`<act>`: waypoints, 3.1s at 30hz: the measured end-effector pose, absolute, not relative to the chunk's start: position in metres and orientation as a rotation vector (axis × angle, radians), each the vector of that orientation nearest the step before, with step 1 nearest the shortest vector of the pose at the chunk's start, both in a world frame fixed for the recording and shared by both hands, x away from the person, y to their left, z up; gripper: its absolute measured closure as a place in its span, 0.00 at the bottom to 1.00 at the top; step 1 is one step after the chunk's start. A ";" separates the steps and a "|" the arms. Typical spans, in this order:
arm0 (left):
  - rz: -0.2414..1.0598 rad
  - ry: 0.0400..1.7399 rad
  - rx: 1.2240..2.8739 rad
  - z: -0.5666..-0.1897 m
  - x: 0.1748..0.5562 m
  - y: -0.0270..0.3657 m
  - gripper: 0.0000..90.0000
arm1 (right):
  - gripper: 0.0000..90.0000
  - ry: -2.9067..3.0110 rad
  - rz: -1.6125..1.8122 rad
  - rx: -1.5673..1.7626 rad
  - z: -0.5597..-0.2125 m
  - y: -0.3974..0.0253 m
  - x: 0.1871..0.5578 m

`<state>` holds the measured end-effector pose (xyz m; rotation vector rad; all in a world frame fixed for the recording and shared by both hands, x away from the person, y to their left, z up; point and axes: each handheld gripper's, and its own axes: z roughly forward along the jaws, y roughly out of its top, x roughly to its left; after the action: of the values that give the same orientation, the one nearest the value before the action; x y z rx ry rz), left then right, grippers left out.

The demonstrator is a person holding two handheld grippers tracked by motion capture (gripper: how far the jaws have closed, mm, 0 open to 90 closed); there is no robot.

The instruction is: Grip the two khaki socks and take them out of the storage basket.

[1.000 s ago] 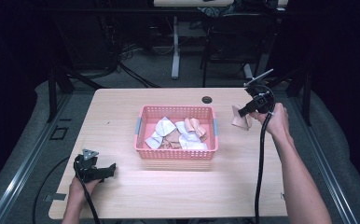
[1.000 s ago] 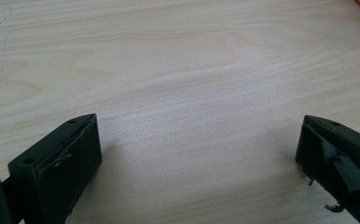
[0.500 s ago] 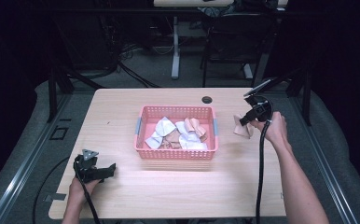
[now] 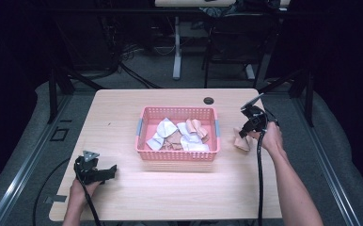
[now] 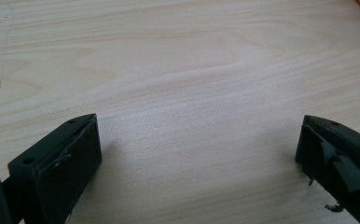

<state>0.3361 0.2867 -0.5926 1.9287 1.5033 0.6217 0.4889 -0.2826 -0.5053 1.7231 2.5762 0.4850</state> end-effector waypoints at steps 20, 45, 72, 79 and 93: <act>0.623 1.504 1.927 -0.593 0.336 0.287 0.00 | 0.31 2.532 0.549 1.795 -0.510 -0.287 0.487; 0.623 1.503 1.927 -0.593 0.336 0.287 0.00 | 0.03 2.563 0.692 1.633 -0.440 -0.262 0.480; 0.623 1.503 1.928 -0.593 0.336 0.287 0.00 | 0.03 2.715 0.746 1.413 -0.423 -0.163 0.500; 0.622 1.503 1.929 -0.593 0.336 0.287 0.00 | 0.05 2.747 0.723 1.387 -0.433 -0.147 0.508; 0.623 1.502 1.929 -0.593 0.336 0.287 0.00 | 0.21 2.763 0.645 1.420 -0.464 -0.124 0.524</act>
<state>0.3363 0.2868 -0.5927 1.9291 1.5016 0.6226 0.5238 -0.1239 -0.4640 1.4200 2.7634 0.6451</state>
